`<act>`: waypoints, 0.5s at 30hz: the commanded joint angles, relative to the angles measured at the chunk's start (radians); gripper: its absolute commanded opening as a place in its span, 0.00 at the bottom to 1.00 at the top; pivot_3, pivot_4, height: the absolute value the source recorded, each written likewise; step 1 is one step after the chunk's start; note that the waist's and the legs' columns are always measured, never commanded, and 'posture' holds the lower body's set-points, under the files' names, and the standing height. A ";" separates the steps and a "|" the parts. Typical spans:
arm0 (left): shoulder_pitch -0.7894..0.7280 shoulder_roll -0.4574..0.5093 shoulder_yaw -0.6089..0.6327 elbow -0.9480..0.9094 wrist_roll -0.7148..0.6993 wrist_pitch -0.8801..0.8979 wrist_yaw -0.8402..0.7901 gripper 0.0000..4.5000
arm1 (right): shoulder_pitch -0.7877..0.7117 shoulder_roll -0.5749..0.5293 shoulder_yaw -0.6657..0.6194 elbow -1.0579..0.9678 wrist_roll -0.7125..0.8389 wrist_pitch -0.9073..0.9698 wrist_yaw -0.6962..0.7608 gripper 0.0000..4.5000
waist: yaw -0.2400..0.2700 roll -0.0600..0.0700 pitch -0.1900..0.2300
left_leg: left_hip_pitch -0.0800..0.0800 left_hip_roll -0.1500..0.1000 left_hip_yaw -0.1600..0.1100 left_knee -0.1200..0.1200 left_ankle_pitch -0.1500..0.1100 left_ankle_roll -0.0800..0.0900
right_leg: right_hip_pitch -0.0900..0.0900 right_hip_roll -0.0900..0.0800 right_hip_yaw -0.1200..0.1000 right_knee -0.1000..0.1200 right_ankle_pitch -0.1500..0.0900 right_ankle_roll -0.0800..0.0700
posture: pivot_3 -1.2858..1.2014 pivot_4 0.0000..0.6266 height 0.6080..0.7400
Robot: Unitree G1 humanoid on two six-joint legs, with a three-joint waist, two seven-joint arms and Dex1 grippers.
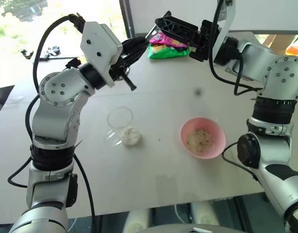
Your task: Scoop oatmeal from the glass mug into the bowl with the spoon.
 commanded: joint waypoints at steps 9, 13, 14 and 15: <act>0.002 -0.034 -0.028 -0.046 0.018 -0.036 -0.010 0.00 | -0.021 -0.038 -0.020 -0.061 0.063 0.030 0.001 0.52 | 0.000 0.000 0.000 | 0.000 0.000 0.000 0.001 0.000 0.000 | 0.000 0.000 0.001 0.001 0.000 0.000 | 0.52 0.24 1.00; -0.005 -0.045 -0.032 -0.042 0.022 -0.038 -0.015 0.00 | -0.006 -0.061 -0.011 -0.077 0.072 0.059 0.008 0.11 | 0.001 0.000 0.000 | 0.000 0.000 0.000 0.001 0.000 0.000 | 0.000 0.000 0.001 0.001 0.000 0.000 | 0.52 0.24 1.00; -0.007 -0.047 -0.034 -0.041 0.023 -0.040 -0.016 0.00 | -0.003 -0.065 -0.010 -0.081 0.077 0.068 0.011 0.01 | 0.001 0.000 0.000 | 0.000 0.000 0.000 0.001 0.000 0.000 | 0.000 0.000 0.001 0.001 0.000 0.000 | 0.52 0.24 1.00; -0.009 -0.050 -0.036 -0.040 0.025 -0.041 -0.016 0.00 | 0.000 -0.070 -0.010 -0.086 0.082 0.075 0.013 0.01 | 0.001 0.000 0.000 | 0.000 0.000 0.000 0.001 0.000 0.000 | 0.000 0.000 0.001 0.001 0.000 0.000 | 0.52 0.24 1.00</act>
